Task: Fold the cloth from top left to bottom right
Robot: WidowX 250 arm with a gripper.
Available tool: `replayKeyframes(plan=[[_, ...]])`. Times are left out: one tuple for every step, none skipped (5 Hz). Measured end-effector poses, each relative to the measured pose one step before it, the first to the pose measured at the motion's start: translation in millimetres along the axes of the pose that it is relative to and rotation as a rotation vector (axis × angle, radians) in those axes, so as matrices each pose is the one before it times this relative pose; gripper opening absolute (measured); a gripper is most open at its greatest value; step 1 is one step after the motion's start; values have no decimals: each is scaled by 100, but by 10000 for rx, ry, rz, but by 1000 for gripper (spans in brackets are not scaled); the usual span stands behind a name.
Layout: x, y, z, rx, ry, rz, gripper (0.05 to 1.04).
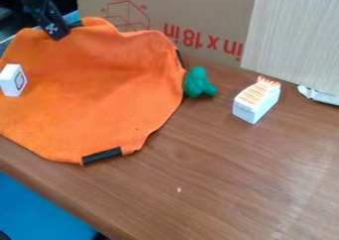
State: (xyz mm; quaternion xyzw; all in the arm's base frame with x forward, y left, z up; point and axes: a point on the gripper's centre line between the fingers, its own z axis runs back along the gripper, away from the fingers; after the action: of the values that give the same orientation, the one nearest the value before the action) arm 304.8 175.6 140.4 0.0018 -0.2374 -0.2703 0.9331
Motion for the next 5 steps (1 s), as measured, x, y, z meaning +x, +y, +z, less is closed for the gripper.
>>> replayKeyframes(plan=[[-183,-1144,418,-65,-89,-133,58],[-524,-1222,-192,-57,13,-315,58],[-901,-1254,-722,-37,145,-312,58],[-735,-1235,-544,122,83,-260,58],[-454,-1481,-108,26,26,-242,58]])
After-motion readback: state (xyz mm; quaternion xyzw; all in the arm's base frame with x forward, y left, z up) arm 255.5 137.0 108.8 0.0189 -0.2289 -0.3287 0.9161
